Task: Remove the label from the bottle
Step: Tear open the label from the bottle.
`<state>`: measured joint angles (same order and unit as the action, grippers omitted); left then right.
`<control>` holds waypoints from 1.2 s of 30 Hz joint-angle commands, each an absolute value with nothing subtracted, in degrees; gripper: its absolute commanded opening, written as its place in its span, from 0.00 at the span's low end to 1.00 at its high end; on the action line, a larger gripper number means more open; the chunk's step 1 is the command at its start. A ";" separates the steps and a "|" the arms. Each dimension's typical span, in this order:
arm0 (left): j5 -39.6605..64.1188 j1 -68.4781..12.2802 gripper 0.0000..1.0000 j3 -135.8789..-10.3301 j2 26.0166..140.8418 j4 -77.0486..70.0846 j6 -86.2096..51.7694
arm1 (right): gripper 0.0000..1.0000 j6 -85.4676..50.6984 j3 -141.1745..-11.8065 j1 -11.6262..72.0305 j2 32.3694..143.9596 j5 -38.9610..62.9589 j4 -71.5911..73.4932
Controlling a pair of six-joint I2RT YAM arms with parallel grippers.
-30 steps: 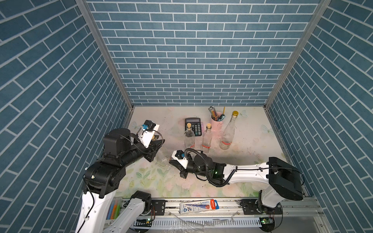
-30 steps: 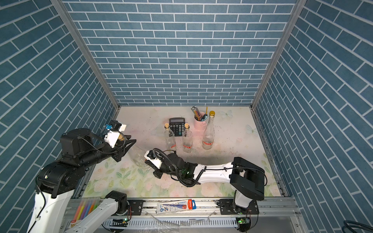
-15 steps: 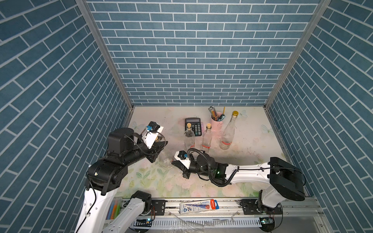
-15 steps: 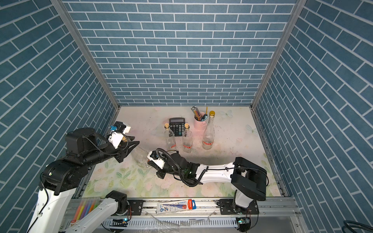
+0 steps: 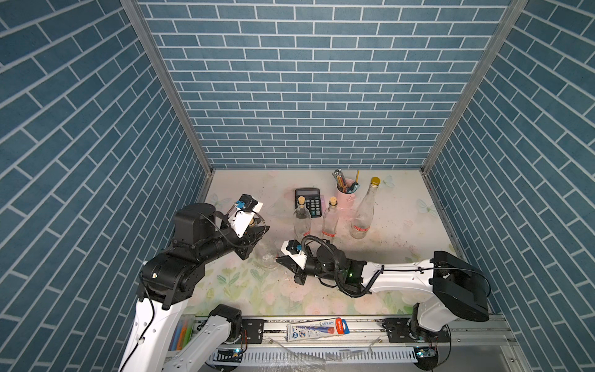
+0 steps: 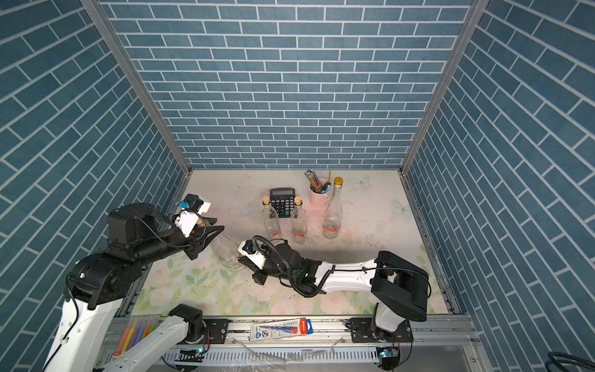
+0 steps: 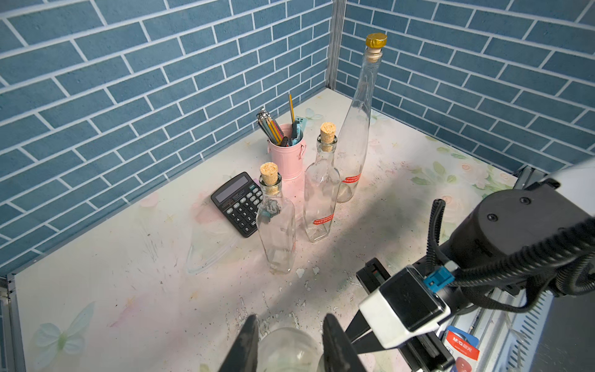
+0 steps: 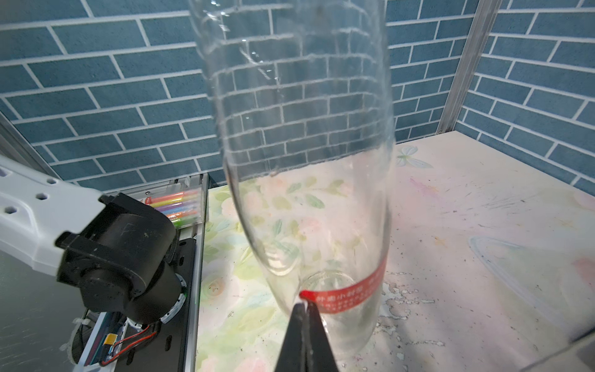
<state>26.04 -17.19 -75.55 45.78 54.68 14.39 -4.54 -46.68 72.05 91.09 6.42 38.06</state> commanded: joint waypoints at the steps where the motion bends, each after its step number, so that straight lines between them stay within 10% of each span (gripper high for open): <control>1: 26.44 -17.58 0.00 -76.33 45.42 54.54 16.17 | 0.00 -5.20 -45.63 70.41 89.43 4.34 37.16; 36: 25.27 -21.07 0.00 -77.33 46.49 56.84 18.59 | 0.00 -3.57 -43.95 68.02 86.15 4.58 33.29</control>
<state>25.78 -20.80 -75.55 47.24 54.68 16.78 -4.47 -44.75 69.91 88.05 7.68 34.48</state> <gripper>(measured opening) 0.330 0.042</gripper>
